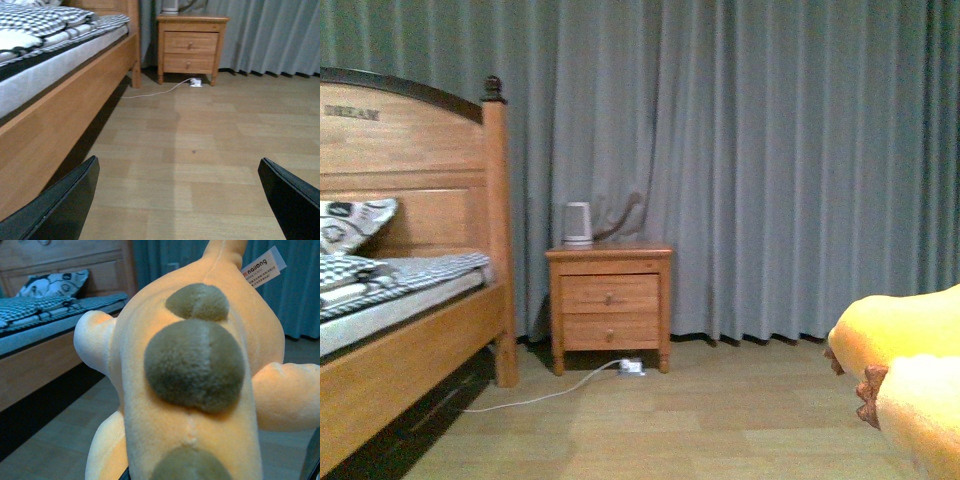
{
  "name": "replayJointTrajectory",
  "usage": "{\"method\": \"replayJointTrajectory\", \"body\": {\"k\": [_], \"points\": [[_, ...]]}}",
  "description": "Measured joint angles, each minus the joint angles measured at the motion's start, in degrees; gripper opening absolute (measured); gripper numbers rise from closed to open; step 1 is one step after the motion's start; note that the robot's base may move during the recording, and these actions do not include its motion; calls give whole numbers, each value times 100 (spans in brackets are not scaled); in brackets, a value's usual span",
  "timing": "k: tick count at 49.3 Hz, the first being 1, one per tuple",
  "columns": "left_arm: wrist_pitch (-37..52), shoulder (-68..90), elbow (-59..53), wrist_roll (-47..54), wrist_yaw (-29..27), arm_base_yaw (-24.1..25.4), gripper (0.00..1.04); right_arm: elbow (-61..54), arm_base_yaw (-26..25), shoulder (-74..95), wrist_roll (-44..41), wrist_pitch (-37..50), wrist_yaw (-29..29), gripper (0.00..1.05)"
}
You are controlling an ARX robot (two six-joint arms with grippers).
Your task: Put away toys
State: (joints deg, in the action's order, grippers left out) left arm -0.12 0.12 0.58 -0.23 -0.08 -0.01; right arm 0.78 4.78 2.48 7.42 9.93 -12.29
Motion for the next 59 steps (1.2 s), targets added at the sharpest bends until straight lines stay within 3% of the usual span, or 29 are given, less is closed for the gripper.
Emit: {"method": "replayJointTrajectory", "body": {"k": [59], "points": [[0,2,0,2,7,0,98,0,0,-7,0,0,-17,7]]}}
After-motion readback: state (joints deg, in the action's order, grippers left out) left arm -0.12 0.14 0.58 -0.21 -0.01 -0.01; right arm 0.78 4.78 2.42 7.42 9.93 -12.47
